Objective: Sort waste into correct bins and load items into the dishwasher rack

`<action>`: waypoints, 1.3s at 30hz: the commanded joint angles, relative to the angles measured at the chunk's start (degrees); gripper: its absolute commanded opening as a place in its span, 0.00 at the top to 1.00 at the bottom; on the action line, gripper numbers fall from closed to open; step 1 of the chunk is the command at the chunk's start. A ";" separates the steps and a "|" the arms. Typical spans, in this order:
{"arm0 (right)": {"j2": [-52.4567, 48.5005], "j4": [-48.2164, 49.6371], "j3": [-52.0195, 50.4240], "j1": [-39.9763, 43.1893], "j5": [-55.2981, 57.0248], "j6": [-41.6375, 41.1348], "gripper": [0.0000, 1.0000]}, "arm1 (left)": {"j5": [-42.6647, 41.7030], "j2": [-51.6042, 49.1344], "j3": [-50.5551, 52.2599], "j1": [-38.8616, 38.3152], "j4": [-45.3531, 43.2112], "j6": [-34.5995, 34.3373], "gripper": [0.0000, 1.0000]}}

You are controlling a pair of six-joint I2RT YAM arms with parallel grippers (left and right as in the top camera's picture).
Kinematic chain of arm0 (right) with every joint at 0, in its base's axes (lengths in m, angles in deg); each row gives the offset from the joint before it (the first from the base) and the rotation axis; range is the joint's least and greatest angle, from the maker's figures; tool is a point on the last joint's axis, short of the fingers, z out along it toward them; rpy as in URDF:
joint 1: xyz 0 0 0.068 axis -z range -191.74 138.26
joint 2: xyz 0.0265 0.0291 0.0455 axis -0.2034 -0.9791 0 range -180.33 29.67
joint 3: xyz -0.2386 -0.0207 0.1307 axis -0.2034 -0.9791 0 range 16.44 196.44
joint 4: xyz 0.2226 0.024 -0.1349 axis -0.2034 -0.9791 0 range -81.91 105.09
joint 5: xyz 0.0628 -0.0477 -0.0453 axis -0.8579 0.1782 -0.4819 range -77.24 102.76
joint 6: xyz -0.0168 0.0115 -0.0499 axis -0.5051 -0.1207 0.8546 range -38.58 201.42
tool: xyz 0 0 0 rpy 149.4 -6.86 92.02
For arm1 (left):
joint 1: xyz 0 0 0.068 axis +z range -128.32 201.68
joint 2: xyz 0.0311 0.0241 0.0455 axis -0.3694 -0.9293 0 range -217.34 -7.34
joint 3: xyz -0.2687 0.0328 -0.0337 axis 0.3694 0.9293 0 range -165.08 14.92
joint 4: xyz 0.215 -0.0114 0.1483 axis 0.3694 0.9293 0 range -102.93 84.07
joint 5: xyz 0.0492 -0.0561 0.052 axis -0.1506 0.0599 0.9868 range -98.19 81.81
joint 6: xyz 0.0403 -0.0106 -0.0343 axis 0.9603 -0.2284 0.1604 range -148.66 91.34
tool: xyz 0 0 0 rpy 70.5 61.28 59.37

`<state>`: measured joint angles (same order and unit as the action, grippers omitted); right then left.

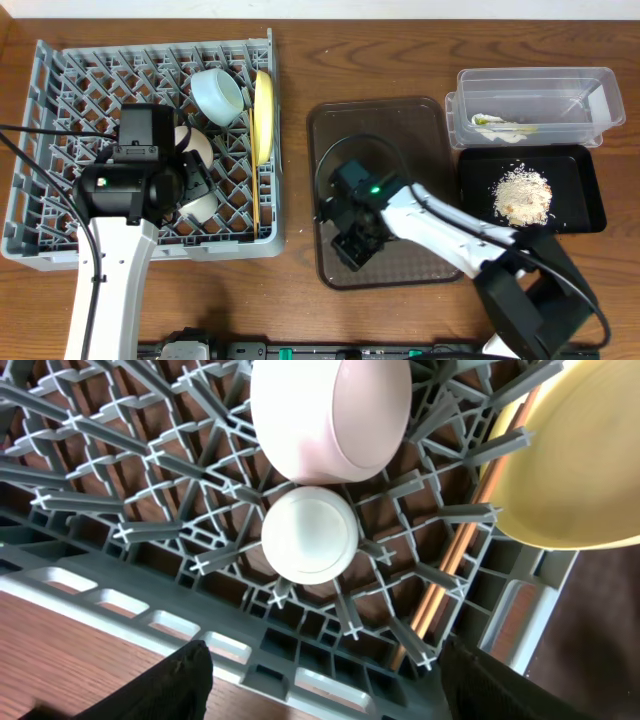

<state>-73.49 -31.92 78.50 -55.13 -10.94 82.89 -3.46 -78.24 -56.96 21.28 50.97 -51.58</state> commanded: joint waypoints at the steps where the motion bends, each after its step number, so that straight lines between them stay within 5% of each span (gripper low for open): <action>1: -2.23 1.38 -0.37 -2.95 -0.85 -0.94 0.99 | 0.87 -0.04 0.17 0.35 0.17 -0.33 0.25; 10: -3.67 9.53 -0.35 -6.40 -0.74 -6.25 0.95 | 0.87 -0.04 0.17 0.35 0.20 -0.33 0.25; 39: -3.67 13.42 -0.35 -6.45 -0.76 -8.35 0.86 | 0.87 -0.04 0.17 0.35 0.35 -0.33 0.25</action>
<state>-76.79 -19.22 78.28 -61.27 -11.22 75.75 -3.46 -78.24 -56.96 21.30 51.14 -51.58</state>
